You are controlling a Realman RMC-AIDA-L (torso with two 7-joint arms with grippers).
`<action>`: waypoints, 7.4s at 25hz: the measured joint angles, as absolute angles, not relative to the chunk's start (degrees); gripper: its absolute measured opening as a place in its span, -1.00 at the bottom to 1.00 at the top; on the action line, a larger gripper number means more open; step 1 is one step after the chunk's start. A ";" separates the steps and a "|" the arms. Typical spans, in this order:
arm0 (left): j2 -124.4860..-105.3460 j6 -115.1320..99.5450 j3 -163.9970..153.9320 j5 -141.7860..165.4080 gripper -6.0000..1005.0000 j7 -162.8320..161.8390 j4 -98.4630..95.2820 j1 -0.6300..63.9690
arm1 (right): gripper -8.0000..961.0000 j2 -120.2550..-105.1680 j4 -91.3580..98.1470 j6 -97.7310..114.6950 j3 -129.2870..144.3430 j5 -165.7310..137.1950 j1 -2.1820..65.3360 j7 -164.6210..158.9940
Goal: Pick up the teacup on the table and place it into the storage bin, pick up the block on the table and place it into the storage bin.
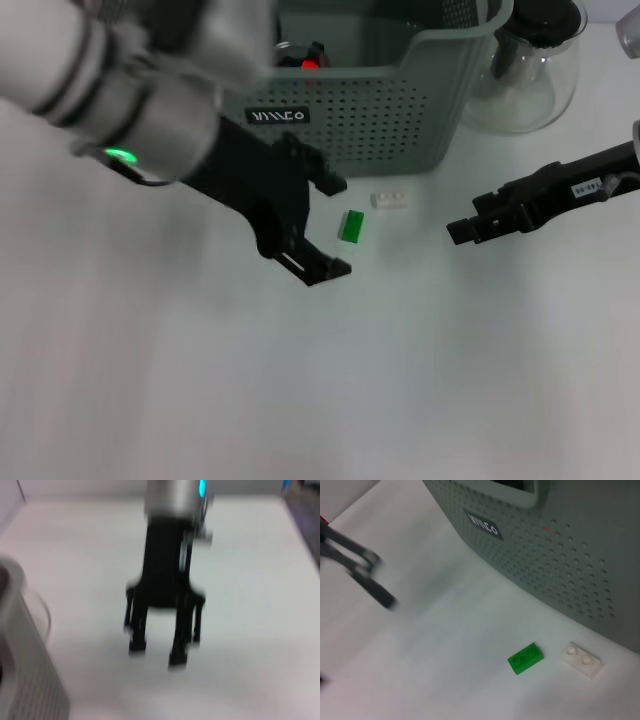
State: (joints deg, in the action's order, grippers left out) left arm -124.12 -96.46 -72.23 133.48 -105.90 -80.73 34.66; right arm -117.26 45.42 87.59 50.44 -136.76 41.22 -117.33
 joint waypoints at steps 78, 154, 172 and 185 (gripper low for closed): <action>-124.59 -62.23 -96.60 145.29 -0.20 -106.44 -39.77 59.04 | 0.55 -115.95 45.56 88.33 50.35 -136.69 39.34 -117.75; -123.64 -114.12 -33.17 122.93 0.87 -70.77 -59.58 22.58 | 0.55 -119.99 48.67 86.20 61.26 -151.68 54.01 -158.25; -124.38 -114.71 -33.56 123.90 0.87 -67.37 -58.19 21.27 | 0.55 -120.32 48.10 85.91 76.19 -150.22 59.05 -161.90; -124.45 -114.13 -33.29 123.38 0.87 -67.78 -56.23 21.71 | 0.55 -120.59 43.34 78.72 84.10 -141.82 60.12 -148.30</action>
